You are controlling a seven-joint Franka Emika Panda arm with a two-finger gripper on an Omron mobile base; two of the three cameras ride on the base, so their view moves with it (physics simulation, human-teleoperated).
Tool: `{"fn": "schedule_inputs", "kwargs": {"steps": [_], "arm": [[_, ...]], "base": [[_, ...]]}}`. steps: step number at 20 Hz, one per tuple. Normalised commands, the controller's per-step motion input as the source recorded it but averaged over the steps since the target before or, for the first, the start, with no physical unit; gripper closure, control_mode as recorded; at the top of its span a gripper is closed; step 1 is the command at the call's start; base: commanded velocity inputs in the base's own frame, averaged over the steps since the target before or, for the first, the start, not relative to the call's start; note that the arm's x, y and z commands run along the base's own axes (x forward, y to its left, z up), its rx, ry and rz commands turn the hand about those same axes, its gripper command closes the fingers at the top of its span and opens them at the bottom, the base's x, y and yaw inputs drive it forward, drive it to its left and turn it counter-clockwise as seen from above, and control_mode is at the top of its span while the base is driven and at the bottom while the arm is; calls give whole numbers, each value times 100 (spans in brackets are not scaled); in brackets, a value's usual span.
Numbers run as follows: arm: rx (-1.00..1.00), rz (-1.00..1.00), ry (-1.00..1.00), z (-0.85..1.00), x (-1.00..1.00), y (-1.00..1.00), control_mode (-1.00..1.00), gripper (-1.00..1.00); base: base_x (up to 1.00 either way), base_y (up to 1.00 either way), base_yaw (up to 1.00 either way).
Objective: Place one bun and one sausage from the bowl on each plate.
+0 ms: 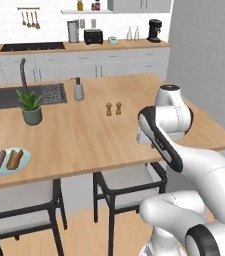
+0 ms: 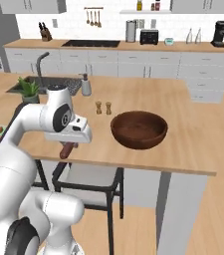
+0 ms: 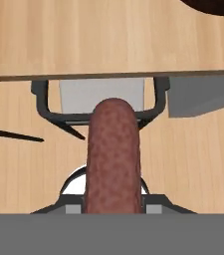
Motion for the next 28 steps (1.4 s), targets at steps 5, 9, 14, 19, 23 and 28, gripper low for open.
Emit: {"fn": "schedule_inputs", "kwargs": {"steps": [5,9,14,19,23,28], "arm": [[0,0,0,0,0,0,100,100],[0,0,0,0,0,0,100,100],[0,0,0,0,0,0,100,100],[0,0,0,0,0,0,100,100],[0,0,0,0,0,0,100,100],[0,0,0,0,0,0,100,100]], "base": [[0,100,0],[0,100,0],[4,100,0],[13,100,0],[20,100,0],[30,100,0]]}}
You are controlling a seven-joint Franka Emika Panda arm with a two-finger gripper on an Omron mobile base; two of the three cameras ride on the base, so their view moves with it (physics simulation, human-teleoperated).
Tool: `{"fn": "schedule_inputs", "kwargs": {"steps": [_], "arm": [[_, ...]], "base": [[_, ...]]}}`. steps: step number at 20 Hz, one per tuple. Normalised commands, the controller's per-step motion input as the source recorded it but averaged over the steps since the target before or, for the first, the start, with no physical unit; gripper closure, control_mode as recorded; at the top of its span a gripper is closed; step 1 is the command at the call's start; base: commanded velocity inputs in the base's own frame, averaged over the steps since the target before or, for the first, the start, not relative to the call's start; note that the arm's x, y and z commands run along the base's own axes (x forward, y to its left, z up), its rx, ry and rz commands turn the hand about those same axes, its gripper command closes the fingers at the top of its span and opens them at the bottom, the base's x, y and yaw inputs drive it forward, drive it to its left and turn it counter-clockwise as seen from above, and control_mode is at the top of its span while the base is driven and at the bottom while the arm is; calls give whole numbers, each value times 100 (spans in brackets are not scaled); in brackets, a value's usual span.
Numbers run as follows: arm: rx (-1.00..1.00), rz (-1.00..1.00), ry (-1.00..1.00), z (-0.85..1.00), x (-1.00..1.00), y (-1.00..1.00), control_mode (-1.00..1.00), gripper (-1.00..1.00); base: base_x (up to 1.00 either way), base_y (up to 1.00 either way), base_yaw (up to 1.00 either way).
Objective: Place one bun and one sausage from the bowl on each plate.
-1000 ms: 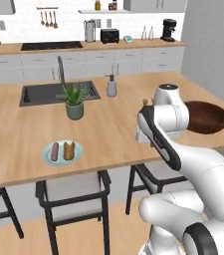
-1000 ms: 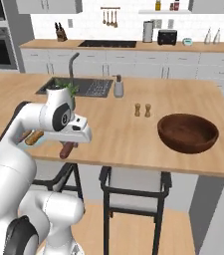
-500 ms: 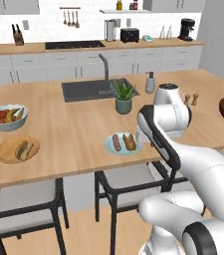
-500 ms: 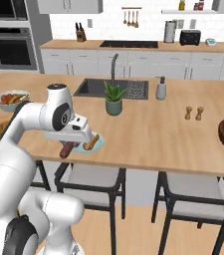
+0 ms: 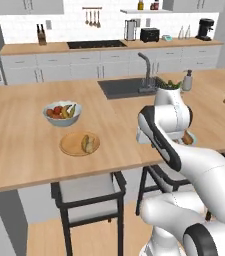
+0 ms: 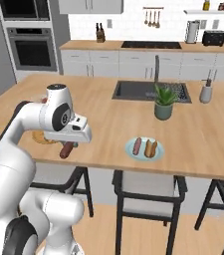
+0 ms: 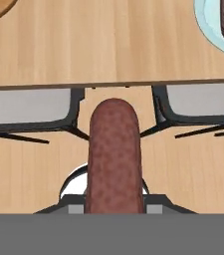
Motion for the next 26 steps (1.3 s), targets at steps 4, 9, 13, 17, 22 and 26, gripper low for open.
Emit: {"fn": "schedule_inputs", "kwargs": {"steps": [4,9,13,17,22,26], "arm": [[0,0,0,0,0,0,100,100],[0,0,0,0,0,0,100,100],[0,0,0,0,0,0,100,100],[0,0,0,0,0,0,100,100],[0,0,0,0,0,0,100,100],[0,0,0,0,0,0,100,100]], "base": [[40,90,0],[35,73,0],[26,52,0],[22,32,0],[44,9,0],[47,0,0]]}}
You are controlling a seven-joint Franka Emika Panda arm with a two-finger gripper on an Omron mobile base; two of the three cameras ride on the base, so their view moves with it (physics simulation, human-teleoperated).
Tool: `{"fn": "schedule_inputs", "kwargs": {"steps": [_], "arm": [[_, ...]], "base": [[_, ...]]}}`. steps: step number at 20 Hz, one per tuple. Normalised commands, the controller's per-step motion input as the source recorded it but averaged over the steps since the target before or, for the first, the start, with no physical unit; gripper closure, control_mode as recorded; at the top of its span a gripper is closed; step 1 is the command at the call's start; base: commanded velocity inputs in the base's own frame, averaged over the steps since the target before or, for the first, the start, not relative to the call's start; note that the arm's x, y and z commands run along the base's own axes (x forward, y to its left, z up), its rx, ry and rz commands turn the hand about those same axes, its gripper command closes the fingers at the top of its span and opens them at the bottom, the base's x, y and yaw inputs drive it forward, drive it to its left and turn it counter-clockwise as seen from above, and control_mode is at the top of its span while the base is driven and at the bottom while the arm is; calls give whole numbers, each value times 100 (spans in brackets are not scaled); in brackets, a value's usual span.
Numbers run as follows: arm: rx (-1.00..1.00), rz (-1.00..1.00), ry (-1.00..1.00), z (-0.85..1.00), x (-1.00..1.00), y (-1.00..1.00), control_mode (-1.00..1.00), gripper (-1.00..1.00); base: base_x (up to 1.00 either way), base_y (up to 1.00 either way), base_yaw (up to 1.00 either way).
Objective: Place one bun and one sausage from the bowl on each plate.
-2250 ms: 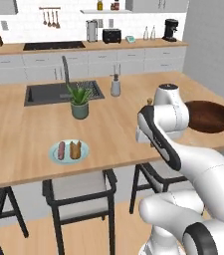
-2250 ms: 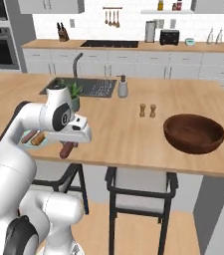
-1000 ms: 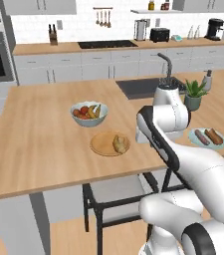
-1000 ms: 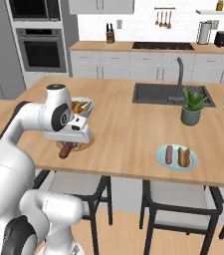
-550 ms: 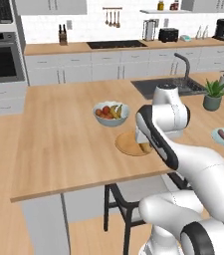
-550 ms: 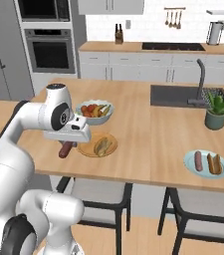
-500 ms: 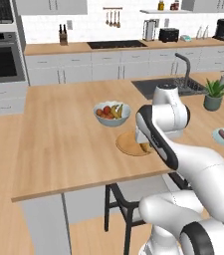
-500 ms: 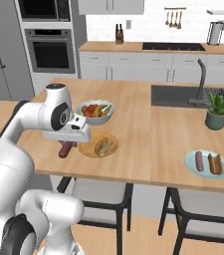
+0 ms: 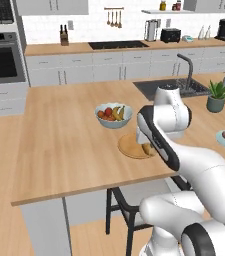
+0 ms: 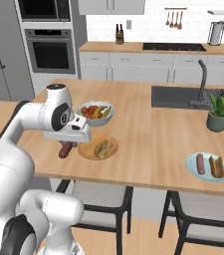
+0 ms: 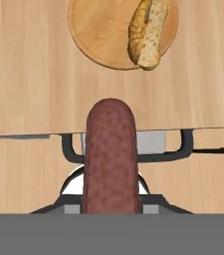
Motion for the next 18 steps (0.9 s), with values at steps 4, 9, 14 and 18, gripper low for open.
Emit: {"fn": "schedule_inputs", "kwargs": {"steps": [4,9,14,18], "arm": [[0,0,0,-8,67,12,-100,100],[0,0,6,-12,100,23,-100,100],[0,0,8,-26,100,3,-100,100],[0,0,4,-51,87,0,-100,100]], "base": [[14,1,0],[0,0,0],[0,0,0],[0,0,0]]}}
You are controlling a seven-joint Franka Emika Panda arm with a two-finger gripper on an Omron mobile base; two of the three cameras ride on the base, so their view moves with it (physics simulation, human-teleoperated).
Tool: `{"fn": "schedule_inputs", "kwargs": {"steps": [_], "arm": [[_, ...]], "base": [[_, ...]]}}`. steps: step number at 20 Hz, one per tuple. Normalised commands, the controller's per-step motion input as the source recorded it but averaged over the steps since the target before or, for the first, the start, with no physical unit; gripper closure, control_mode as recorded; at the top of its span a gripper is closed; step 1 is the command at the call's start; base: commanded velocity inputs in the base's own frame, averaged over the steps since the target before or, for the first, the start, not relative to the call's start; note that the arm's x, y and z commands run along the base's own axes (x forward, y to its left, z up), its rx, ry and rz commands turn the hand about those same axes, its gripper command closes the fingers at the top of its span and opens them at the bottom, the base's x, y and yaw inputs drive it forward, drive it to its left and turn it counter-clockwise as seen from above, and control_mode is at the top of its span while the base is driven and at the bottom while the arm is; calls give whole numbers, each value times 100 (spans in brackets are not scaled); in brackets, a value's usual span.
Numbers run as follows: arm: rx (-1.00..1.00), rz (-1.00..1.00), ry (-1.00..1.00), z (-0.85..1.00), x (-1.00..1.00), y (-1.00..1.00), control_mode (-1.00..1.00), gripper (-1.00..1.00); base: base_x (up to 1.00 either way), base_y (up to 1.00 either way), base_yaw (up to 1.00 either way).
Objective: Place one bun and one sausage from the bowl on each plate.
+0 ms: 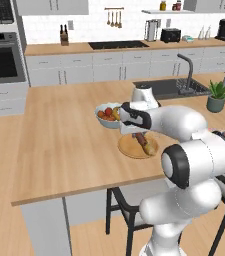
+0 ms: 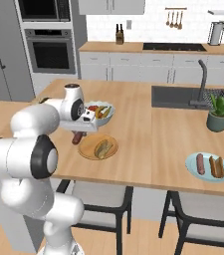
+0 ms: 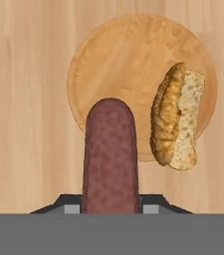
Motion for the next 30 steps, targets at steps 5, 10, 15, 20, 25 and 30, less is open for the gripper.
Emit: {"fn": "schedule_inputs", "kwargs": {"steps": [5,10,15,20,25,30], "arm": [[0,0,5,-64,54,0,-100,100],[0,0,0,-43,22,0,-100,100],[0,0,0,-38,10,0,-100,100],[0,0,0,-33,17,0,-100,100],[0,0,0,-9,29,0,-100,100],[0,0,0,-25,29,0,-100,100]], "base": [[0,0,0],[0,0,0],[0,0,0],[0,0,0],[0,0,0],[0,0,0]]}}
